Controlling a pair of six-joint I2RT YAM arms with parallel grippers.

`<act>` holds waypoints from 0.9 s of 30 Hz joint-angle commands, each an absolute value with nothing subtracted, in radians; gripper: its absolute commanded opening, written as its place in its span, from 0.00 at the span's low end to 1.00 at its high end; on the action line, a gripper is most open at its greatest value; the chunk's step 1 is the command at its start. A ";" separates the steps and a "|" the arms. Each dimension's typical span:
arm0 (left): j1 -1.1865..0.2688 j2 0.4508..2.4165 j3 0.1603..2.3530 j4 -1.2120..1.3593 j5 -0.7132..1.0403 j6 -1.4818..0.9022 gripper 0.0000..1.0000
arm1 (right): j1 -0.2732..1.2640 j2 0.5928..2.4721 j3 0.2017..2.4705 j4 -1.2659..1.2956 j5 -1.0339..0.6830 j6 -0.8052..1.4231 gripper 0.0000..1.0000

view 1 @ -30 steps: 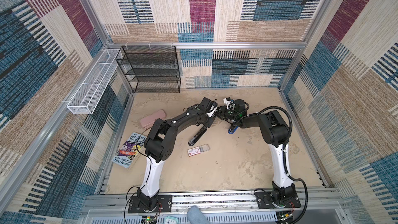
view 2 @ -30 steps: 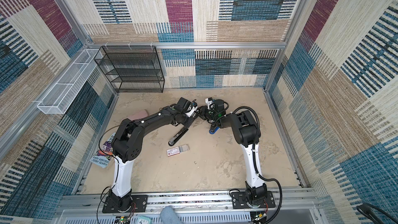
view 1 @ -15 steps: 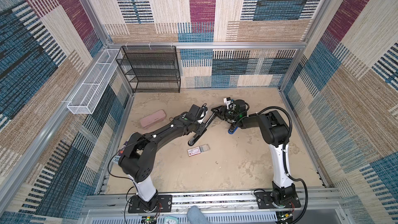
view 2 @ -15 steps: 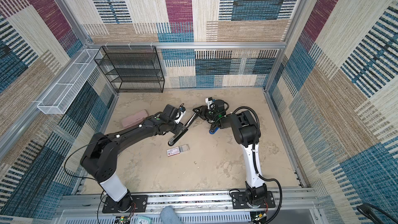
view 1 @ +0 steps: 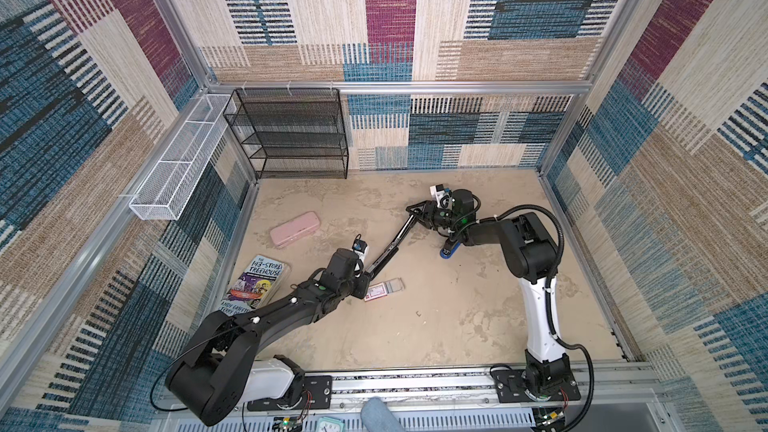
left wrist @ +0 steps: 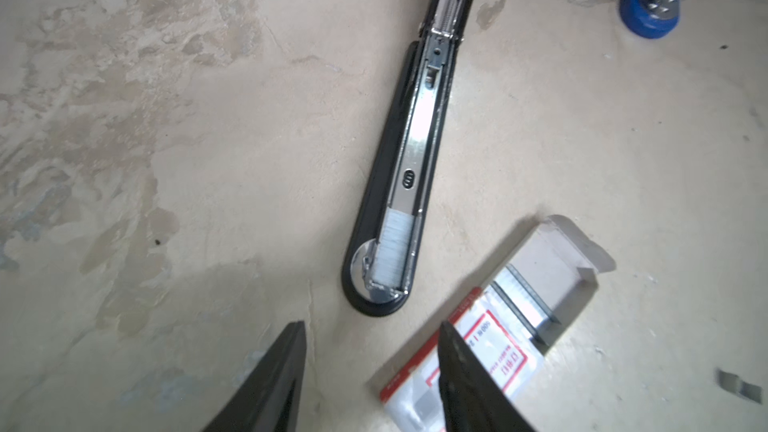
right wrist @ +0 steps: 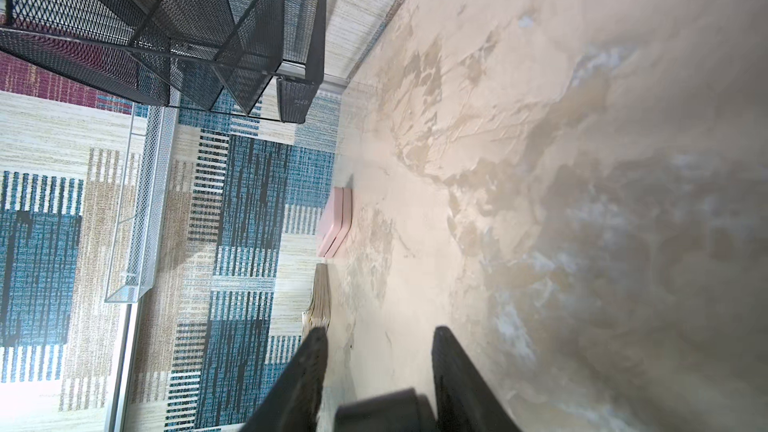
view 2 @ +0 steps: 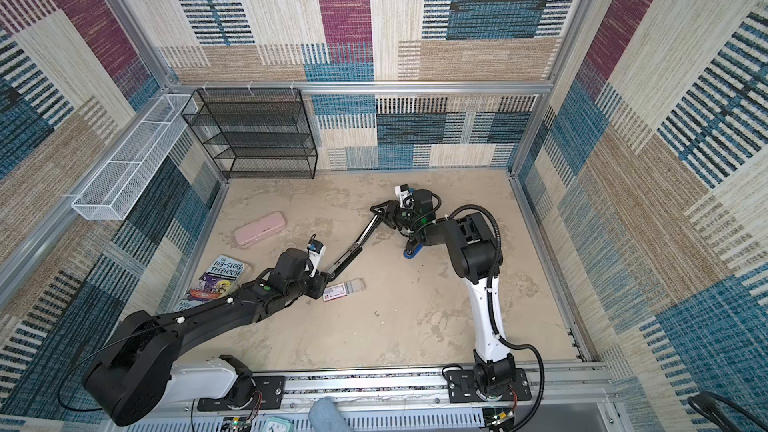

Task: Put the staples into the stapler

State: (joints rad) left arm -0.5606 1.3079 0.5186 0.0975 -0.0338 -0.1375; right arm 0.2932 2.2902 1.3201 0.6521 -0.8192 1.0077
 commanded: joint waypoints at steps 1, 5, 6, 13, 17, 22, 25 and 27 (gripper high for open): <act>-0.556 1.331 0.514 0.250 0.020 -0.135 0.52 | 0.294 2.299 1.328 0.677 -0.844 1.010 0.45; -0.555 1.414 0.539 0.231 0.041 -0.114 0.47 | 0.295 2.303 1.337 0.678 -0.847 1.012 0.45; -0.555 1.424 0.532 0.249 0.044 -0.111 0.45 | 0.294 2.304 1.341 0.678 -0.847 1.012 0.45; -0.555 1.433 0.478 0.381 0.070 -0.117 0.38 | 0.293 2.304 1.351 0.672 -0.847 1.013 0.45; -0.555 1.456 0.477 0.404 0.084 -0.111 0.31 | 0.294 2.306 1.352 0.670 -0.842 1.013 0.45; -0.555 1.495 0.486 0.414 0.095 -0.115 0.28 | 0.294 2.303 1.348 0.667 -0.840 1.013 0.45; -0.555 1.505 0.483 0.429 0.094 -0.121 0.27 | 0.293 2.301 1.347 0.665 -0.837 1.013 0.45; -0.555 1.502 0.479 0.435 0.091 -0.126 0.28 | 0.295 2.299 1.347 0.663 -0.837 1.011 0.45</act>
